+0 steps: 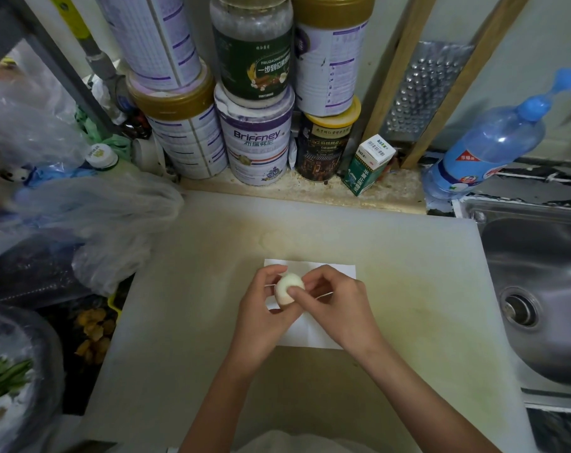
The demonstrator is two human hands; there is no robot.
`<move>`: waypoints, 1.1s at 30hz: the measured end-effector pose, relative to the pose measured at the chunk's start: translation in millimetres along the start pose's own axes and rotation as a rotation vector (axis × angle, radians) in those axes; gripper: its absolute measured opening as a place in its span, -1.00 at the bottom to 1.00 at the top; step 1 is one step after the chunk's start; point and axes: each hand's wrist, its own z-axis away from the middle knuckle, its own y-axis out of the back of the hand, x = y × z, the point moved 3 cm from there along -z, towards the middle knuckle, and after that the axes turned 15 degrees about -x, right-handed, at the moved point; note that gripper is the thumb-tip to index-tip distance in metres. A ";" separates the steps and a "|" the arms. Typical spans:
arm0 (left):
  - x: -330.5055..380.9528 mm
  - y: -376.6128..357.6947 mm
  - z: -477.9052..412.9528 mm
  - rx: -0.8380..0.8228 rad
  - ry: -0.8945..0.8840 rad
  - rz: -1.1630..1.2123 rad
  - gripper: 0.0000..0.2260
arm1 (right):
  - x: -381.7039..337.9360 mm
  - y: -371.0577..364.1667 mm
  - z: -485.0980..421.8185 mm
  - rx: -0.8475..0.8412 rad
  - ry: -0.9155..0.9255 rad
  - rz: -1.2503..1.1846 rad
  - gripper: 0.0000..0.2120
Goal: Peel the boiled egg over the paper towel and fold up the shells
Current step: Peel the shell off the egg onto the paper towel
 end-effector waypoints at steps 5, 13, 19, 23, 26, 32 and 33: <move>6.0 -0.3 2.0 0.067 -0.091 -0.131 -0.62 | -2.3 -1.0 2.7 0.022 0.093 0.037 -0.92; 7.9 -3.8 0.9 0.082 -0.072 -0.148 -0.63 | -2.4 1.3 3.9 0.127 0.189 0.169 -0.92; 7.4 -4.1 0.1 0.040 -0.025 -0.093 -0.60 | 3.3 7.5 -2.1 0.081 0.075 -0.082 -0.89; 4.6 -3.4 0.7 0.004 0.024 -0.006 -0.60 | 9.1 11.1 -7.6 0.076 -0.007 -0.312 -0.91; 5.3 -2.6 2.5 -0.020 0.052 0.071 -0.64 | 13.6 13.8 -11.3 0.082 -0.046 -0.443 -0.94; 3.5 -1.2 1.9 -0.026 0.075 0.071 -0.63 | 19.1 11.8 -11.4 0.056 -0.077 -0.587 -0.97; 2.8 -1.5 1.5 -0.027 0.080 0.062 -0.62 | 19.5 11.1 -11.1 0.055 -0.078 -0.592 -0.97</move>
